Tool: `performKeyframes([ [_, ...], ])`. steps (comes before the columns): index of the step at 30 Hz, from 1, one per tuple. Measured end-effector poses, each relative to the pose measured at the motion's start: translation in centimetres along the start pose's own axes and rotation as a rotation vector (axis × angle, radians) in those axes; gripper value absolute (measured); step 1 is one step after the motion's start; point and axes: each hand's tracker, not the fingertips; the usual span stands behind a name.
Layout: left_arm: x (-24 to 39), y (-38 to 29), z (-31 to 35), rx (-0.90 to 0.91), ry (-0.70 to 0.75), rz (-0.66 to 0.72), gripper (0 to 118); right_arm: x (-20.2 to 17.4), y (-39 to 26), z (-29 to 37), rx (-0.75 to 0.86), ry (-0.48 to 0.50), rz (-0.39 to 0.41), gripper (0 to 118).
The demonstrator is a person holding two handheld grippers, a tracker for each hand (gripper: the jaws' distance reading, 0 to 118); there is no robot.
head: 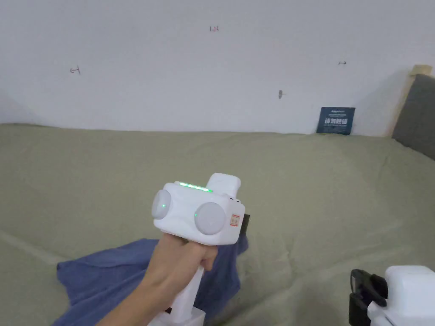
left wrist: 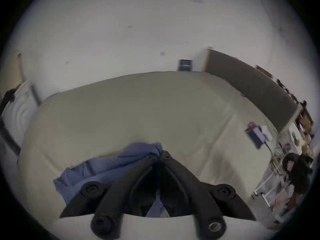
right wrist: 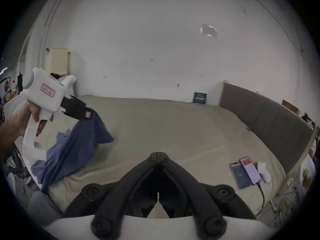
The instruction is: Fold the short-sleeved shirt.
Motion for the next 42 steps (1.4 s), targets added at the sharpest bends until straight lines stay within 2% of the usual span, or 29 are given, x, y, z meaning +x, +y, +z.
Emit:
performKeyframes([
  [3, 3.1, 0.5, -4.2, -0.040, -0.051, -0.009, 0, 1.1, -0.4, -0.3, -0.006, -0.026, -0.009, 1],
  [5, 4.0, -0.3, -7.5, -0.092, -0.025, -0.016, 0, 1.6, -0.8, -0.7, -0.021, -0.047, -0.008, 1],
  [9, 2.8, -2.0, -11.4, -0.179, 0.016, 0.037, 0, 2.2, -1.1, -1.5, -0.033, -0.055, -0.017, 1],
  [10, 2.5, -2.3, -11.6, -0.175, 0.015, 0.061, 3, 2.3, -1.0, -1.7, -0.035, -0.055, -0.016, 1],
  [11, 1.5, -2.3, -11.4, -0.173, 0.013, 0.083, 25, 2.3, -1.0, -1.9, -0.036, -0.053, -0.015, 1],
  [13, 0.9, -2.8, -10.6, -0.157, 0.018, 0.100, 112, 2.2, -1.0, -2.1, -0.034, -0.055, -0.014, 1],
  [14, 0.4, -2.9, -9.8, -0.149, 0.011, 0.107, 113, 2.2, -0.9, -2.2, -0.034, -0.049, -0.013, 1],
  [15, 0.1, -2.6, -8.5, -0.103, 0.011, 0.106, 109, 2.0, -0.8, -2.1, -0.032, -0.047, -0.015, 1],
  [18, -1.1, -2.6, -4.1, -0.038, 0.080, 0.099, 110, 1.2, -0.7, -1.7, -0.019, -0.035, -0.027, 1],
  [21, -4.0, -3.9, 3.6, 0.052, 0.125, 0.128, 108, 0.1, -0.6, -0.5, -0.001, -0.013, -0.034, 1],
  [22, -4.5, -4.5, 6.1, 0.090, 0.150, 0.141, 101, -0.2, -0.6, -0.1, 0.010, -0.002, -0.034, 1],
  [23, -4.6, -5.5, 9.0, 0.132, 0.184, 0.154, 67, -0.6, -0.5, 0.3, 0.019, 0.006, -0.034, 1],
  [24, -4.8, -6.4, 11.6, 0.180, 0.214, 0.149, 18, -1.0, -0.5, 0.7, 0.029, 0.011, -0.035, 1],
  [25, -4.9, -7.9, 14.6, 0.264, 0.259, 0.136, 0, -1.4, -0.5, 1.2, 0.041, 0.017, -0.037, 1],
  [27, -5.3, -10.9, 19.1, 0.339, 0.388, 0.149, 0, -2.1, -0.5, 2.0, 0.059, 0.029, -0.046, 1],
  [32, -5.8, -16.1, 27.2, 0.414, 0.532, 0.222, 0, -3.8, -0.4, 4.0, 0.108, 0.028, -0.046, 1],
  [37, -5.6, -18.6, 31.2, 0.449, 0.588, 0.241, 0, -4.9, -0.2, 4.8, 0.119, 0.045, -0.051, 1],
  [42, -8.8, -19.3, 31.3, 0.421, 0.598, 0.280, 0, -6.0, -0.1, 4.6, 0.112, 0.074, -0.068, 1],
])
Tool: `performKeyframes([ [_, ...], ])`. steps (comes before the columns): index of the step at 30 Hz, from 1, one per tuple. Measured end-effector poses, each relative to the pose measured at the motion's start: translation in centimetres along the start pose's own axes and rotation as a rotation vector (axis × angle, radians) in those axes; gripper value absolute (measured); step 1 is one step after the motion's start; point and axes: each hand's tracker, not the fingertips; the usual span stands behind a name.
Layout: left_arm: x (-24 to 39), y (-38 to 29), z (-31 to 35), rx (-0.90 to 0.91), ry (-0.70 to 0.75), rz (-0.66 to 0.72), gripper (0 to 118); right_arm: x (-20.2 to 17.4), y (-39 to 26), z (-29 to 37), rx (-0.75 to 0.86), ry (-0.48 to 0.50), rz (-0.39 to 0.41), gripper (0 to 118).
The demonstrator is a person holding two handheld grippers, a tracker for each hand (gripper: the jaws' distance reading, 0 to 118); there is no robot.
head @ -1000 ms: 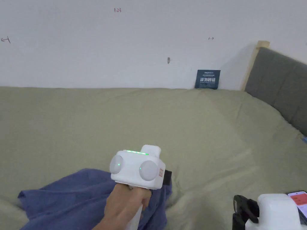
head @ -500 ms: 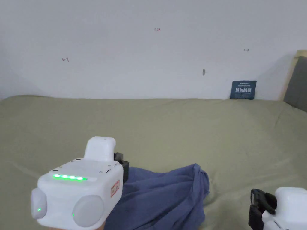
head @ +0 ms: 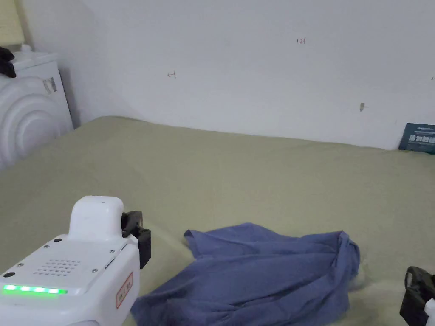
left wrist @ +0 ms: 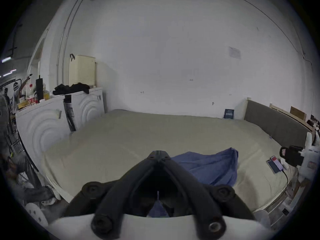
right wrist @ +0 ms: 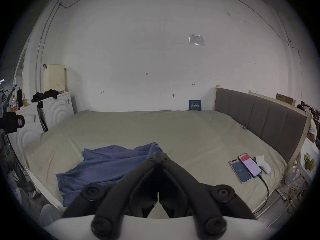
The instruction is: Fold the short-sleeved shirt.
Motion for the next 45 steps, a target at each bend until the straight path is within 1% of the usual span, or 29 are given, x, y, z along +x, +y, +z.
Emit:
performKeyframes([
  [4, -1.7, -1.1, -1.7, -0.100, -0.020, 0.033, 0, -0.8, -0.2, -0.5, -0.015, 0.026, 0.007, 1],
  [6, -2.2, -2.2, -3.4, -0.199, -0.048, 0.031, 0, -1.0, -0.5, -1.0, -0.030, 0.035, 0.011, 1],
  [10, -4.4, -6.0, -9.6, -0.459, -0.099, 0.081, 0, -1.5, -1.2, -2.2, -0.065, 0.042, 0.024, 1],
  [11, -4.7, -7.0, -11.2, -0.510, -0.090, 0.085, 0, -1.6, -1.4, -2.5, -0.073, 0.044, 0.023, 1],
  [14, -5.7, -9.8, -15.7, -0.588, -0.049, 0.076, 2, -1.9, -2.0, -3.8, -0.106, 0.043, 0.035, 1],
  [15, -5.8, -10.5, -16.9, -0.623, -0.053, 0.066, 13, -2.0, -2.2, -4.1, -0.117, 0.042, 0.038, 1],
  [16, -5.8, -11.2, -18.0, -0.656, -0.058, 0.067, 43, -2.0, -2.3, -4.5, -0.129, 0.042, 0.043, 1],
  [17, -5.5, -11.8, -18.6, -0.693, -0.061, 0.068, 95, -2.0, -2.5, -4.9, -0.140, 0.040, 0.045, 1],
  [18, -5.5, -12.5, -19.7, -0.734, -0.069, 0.067, 114, -2.0, -2.7, -5.2, -0.148, 0.041, 0.045, 1],
  [19, -5.4, -13.2, -20.4, -0.758, -0.059, 0.065, 115, -1.9, -2.9, -5.5, -0.155, 0.041, 0.045, 1],
  [20, -5.3, -13.9, -21.0, -0.756, -0.051, 0.057, 110, -1.9, -3.0, -5.8, -0.166, 0.039, 0.045, 1],
  [21, -4.4, -13.9, -20.3, -0.743, -0.049, 0.047, 109, -1.9, -3.1, -6.1, -0.176, 0.041, 0.044, 1],
  [22, -4.1, -14.4, -20.6, -0.769, -0.015, 0.027, 109, -1.8, -3.3, -6.3, -0.186, 0.042, 0.045, 1],
  [23, -3.7, -14.9, -20.6, -0.786, -0.013, 0.000, 109, -1.7, -3.5, -6.5, -0.192, 0.044, 0.045, 1],
  [24, -3.2, -15.1, -20.4, -0.750, -0.003, -0.047, 109, -1.7, -3.6, -6.7, -0.197, 0.045, 0.047, 1],
  [25, -3.0, -14.9, -20.1, -0.735, 0.005, -0.065, 109, -1.6, -3.7, -7.1, -0.207, 0.044, 0.052, 1],
  [26, -2.9, -14.6, -19.8, -0.741, 0.005, -0.058, 105, -1.5, -3.7, -7.4, -0.215, 0.043, 0.054, 1],
  [27, -2.9, -14.2, -19.4, -0.730, -0.011, -0.056, 95, -1.3, -3.8, -7.7, -0.222, 0.047, 0.050, 1],
  [28, -2.8, -13.9, -19.0, -0.709, -0.011, -0.061, 80, -1.1, -3.7, -8.2, -0.232, 0.052, 0.045, 1],
  [29, -3.3, -13.6, -19.0, -0.693, -0.012, -0.084, 46, -0.8, -3.6, -8.8, -0.241, 0.055, 0.041, 1],
  [30, -3.6, -13.3, -18.6, -0.673, -0.052, -0.071, 5, -0.4, -3.6, -9.5, -0.244, 0.050, 0.044, 1],
  [31, -3.8, -13.3, -18.6, -0.679, -0.090, -0.031, 0, -0.1, -3.6, -10.2, -0.250, 0.046, 0.051, 1],
  [32, -4.0, -13.2, -18.5, -0.701, -0.097, 0.018, 0, 0.3, -3.5, -11.3, -0.265, 0.041, 0.064, 1],
  [33, -4.1, -13.2, -18.6, -0.705, -0.093, -0.004, 0, 0.7, -3.3, -12.4, -0.283, 0.034, 0.071, 1],
  [36, -4.0, -13.4, -18.3, -0.693, -0.093, -0.050, 0, 1.8, -2.6, -15.9, -0.321, 0.037, 0.060, 1],
  [37, -3.2, -12.9, -18.1, -0.692, -0.090, -0.046, 0, 2.0, -2.4, -17.1, -0.332, 0.031, 0.056, 1],
  [39, -3.2, -12.9, -18.0, -0.695, -0.090, -0.043, 0, 2.7, -1.8, -20.1, -0.374, 0.045, 0.018, 1],
  [45, -3.5, -12.8, -18.5, -0.710, -0.093, 0.018, 0, 3.3, -0.5, -27.6, -0.450, 0.066, 0.010, 1],
])
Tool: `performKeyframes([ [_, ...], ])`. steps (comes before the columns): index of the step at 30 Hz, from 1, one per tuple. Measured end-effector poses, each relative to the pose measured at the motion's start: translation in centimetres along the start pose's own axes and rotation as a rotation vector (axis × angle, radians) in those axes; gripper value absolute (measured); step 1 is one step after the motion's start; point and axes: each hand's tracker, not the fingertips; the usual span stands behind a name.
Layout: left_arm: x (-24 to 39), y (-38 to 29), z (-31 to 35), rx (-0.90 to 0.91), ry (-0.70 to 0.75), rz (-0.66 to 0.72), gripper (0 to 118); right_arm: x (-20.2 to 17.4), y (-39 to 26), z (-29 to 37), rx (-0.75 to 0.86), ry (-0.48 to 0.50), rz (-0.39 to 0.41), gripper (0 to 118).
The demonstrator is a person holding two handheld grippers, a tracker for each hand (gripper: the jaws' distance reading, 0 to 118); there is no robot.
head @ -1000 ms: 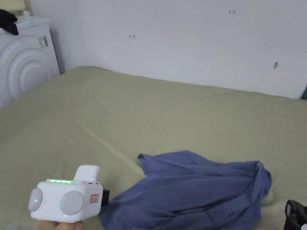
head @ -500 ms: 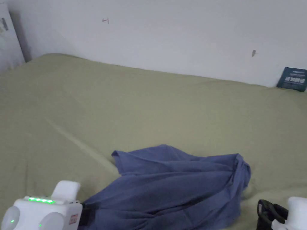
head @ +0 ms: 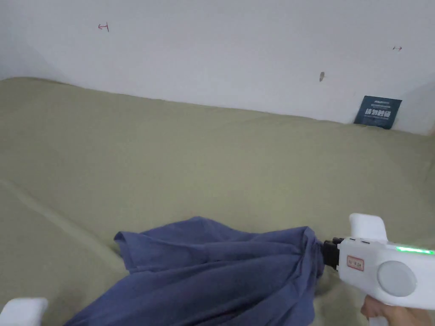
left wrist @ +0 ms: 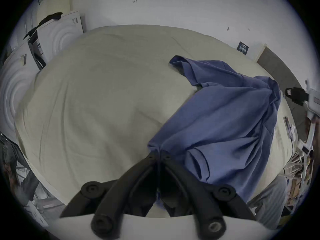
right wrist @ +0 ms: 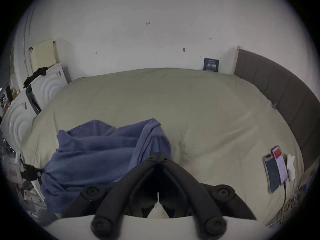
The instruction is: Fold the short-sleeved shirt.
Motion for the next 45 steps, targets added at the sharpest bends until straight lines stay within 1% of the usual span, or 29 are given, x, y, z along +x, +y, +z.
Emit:
performKeyframes([
  [1, 0.0, 0.0, 0.0, -0.001, -0.003, 0.004, 0, 0.1, 0.5, -0.7, -0.007, 0.006, -0.003, 2],
  [2, 0.0, 0.0, 0.0, -0.002, -0.004, 0.008, 0, 0.1, 0.9, -1.4, -0.013, 0.015, -0.006, 16],
  [4, 0.0, 0.1, -0.1, -0.003, -0.005, 0.009, 0, 0.0, 1.5, -2.5, -0.038, 0.030, -0.003, 88],
  [5, 0.1, 0.2, -0.1, -0.004, -0.004, 0.006, 0, -0.1, 1.6, -3.0, -0.055, 0.026, -0.004, 116],
  [6, 0.1, 0.2, -0.1, -0.003, -0.004, 0.006, 0, -0.2, 1.6, -3.5, -0.094, 0.011, 0.005, 117],
  [8, 0.2, 0.1, -0.1, -0.003, -0.005, 0.007, 0, -0.3, 1.5, -4.7, -0.103, 0.033, 0.013, 117],
  [10, 0.2, 0.1, -0.3, -0.005, -0.009, 0.014, 0, -0.4, 1.3, -5.8, -0.142, 0.022, 0.027, 117],
  [12, -0.1, 0.1, -0.6, -0.005, -0.013, 0.030, 0, -0.1, 1.3, -6.1, -0.152, 0.034, 0.009, 117],
  [15, -0.1, 0.2, -0.7, -0.006, -0.013, 0.027, 0, 0.1, 1.1, -6.3, -0.175, 0.080, -0.054, 117],
  [17, -0.3, 0.1, -0.8, -0.006, -0.011, 0.023, 0, -0.1, 1.1, -6.8, -0.192, 0.069, -0.043, 115],
  [18, -0.3, 0.1, -0.8, -0.006, -0.011, 0.022, 0, -0.3, 1.0, -6.9, -0.192, 0.057, -0.030, 105],
  [19, -0.3, 0.2, -0.8, -0.007, -0.010, 0.022, 0, -0.3, 1.0, -6.8, -0.181, 0.033, -0.004, 79],
  [20, -0.9, 0.1, -1.4, -0.008, -0.010, 0.026, 0, -0.3, 1.1, -6.4, -0.170, 0.002, 0.023, 35],
  [21, -1.0, 0.1, -1.5, -0.008, -0.009, 0.027, 0, -0.3, 1.0, -6.1, -0.159, -0.007, 0.026, 13],
  [22, -1.1, 0.2, -1.5, -0.008, -0.008, 0.027, 0, -0.3, 0.8, -5.7, -0.155, -0.003, 0.009, 13],
  [23, -1.2, 0.2, -1.6, -0.009, -0.006, 0.028, 0, 0.0, 0.9, -5.1, -0.150, 0.032, -0.017, 13],
  [28, -1.8, 0.9, -0.6, 0.005, 0.002, 0.007, 0, 0.4, 1.3, -1.5, -0.130, 0.050, 0.019, 13],
  [31, -2.7, 2.4, 1.7, 0.052, -0.002, 0.014, 0, 1.0, 1.8, 1.5, -0.099, 0.099, -0.004, 13],
  [32, -2.9, 3.0, 2.7, 0.082, 0.007, 0.013, 0, 1.2, 2.0, 2.7, -0.088, 0.106, -0.004, 13],
  [35, -3.9, 5.3, 6.4, 0.176, 0.061, 0.009, 0, 1.7, 2.6, 6.8, -0.021, 0.096, 0.045, 13],
  [38, -4.2, 7.7, 10.6, 0.254, 0.020, 0.043, 0, 2.8, 3.2, 11.1, 0.033, 0.115, 0.025, 13],
  [41, -3.1, 9.8, 14.7, 0.321, -0.026, 0.057, 0, 3.4, 3.4, 15.5, 0.097, 0.122, 0.029, 13],
  [43, -2.3, 11.0, 16.7, 0.355, -0.057, 0.036, 0, 3.3, 3.4, 18.4, 0.144, 0.101, 0.049, 13],
  [45, -0.9, 11.8, 18.8, 0.394, -0.047, 0.009, 0, 3.6, 3.7, 20.7, 0.179, 0.094, 0.058, 13],
])
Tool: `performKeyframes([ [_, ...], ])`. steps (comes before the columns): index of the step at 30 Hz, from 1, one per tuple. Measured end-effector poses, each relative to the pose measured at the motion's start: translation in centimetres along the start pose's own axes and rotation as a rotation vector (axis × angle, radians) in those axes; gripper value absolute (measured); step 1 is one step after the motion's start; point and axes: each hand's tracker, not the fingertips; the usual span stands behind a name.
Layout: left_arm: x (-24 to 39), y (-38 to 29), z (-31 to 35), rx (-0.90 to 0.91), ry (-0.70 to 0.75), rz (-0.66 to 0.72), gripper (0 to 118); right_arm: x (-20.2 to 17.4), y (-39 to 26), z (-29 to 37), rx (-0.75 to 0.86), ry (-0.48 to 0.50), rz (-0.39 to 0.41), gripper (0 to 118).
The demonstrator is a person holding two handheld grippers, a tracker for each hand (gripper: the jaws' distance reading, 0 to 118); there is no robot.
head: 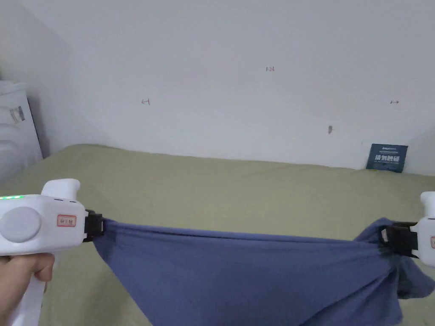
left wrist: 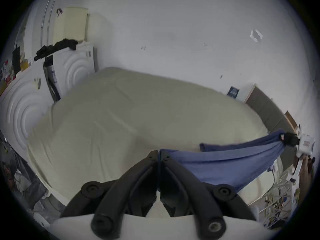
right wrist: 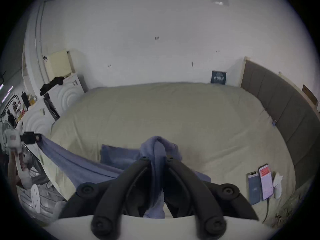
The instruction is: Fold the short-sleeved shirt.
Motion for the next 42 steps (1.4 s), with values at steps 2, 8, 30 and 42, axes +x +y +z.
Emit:
performKeyframes([
  [2, 1.2, 1.1, 0.9, 0.029, 0.007, -0.025, 0, -0.2, 0.7, 1.9, 0.028, -0.010, -0.002, 13],
  [8, 4.3, 4.5, 2.3, 0.088, 0.000, -0.063, 0, -0.3, 3.2, 4.5, 0.080, -0.056, 0.034, 13],
  [30, 9.6, 23.3, -6.9, 0.177, 0.088, -0.072, 0, 1.8, 21.8, -9.0, 0.128, -0.180, 0.068, 13],
  [42, 9.2, 26.4, -16.9, 0.189, 0.166, -0.076, 0, 1.9, 24.6, -19.8, 0.123, -0.216, 0.034, 13],
])
